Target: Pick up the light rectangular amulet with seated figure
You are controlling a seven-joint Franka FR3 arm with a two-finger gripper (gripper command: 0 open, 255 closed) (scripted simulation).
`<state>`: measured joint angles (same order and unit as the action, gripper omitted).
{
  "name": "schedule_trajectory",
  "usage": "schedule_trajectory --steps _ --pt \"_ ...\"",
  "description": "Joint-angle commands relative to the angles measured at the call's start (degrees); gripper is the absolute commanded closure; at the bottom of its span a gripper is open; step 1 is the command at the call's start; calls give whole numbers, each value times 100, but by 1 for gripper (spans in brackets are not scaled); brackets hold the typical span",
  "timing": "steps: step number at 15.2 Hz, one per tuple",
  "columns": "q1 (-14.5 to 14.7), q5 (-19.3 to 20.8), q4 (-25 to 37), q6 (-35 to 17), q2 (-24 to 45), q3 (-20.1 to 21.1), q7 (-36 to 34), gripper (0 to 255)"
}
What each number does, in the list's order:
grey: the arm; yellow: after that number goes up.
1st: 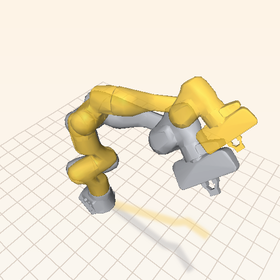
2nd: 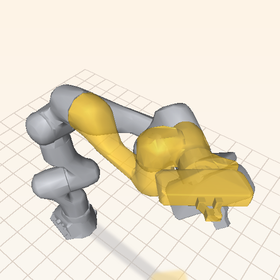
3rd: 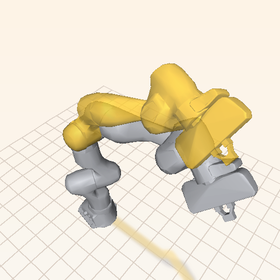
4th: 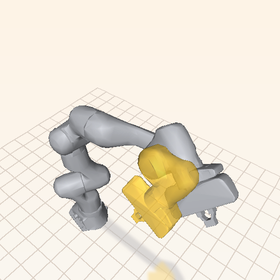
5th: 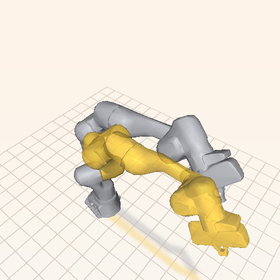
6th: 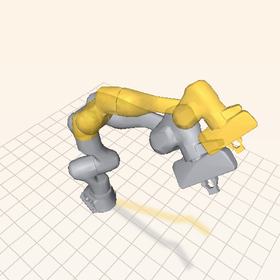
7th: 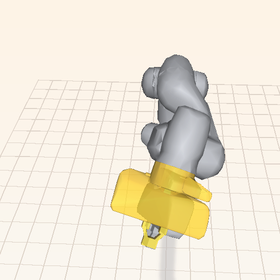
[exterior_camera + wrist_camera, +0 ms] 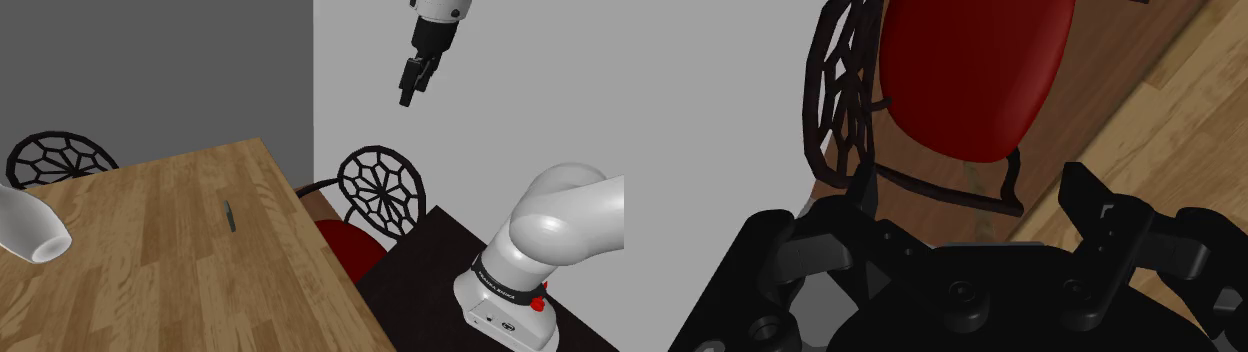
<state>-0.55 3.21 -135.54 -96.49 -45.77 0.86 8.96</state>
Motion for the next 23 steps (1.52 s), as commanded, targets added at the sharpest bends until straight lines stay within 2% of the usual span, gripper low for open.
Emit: schedule_trajectory --steps 1,13,23 --pt "0 0 0 0 0 0 0 0" --pt "529 -218 724 -1149 2173 694 -55 0" --pt "889 -20 1858 -1655 4090 1271 -179 0"
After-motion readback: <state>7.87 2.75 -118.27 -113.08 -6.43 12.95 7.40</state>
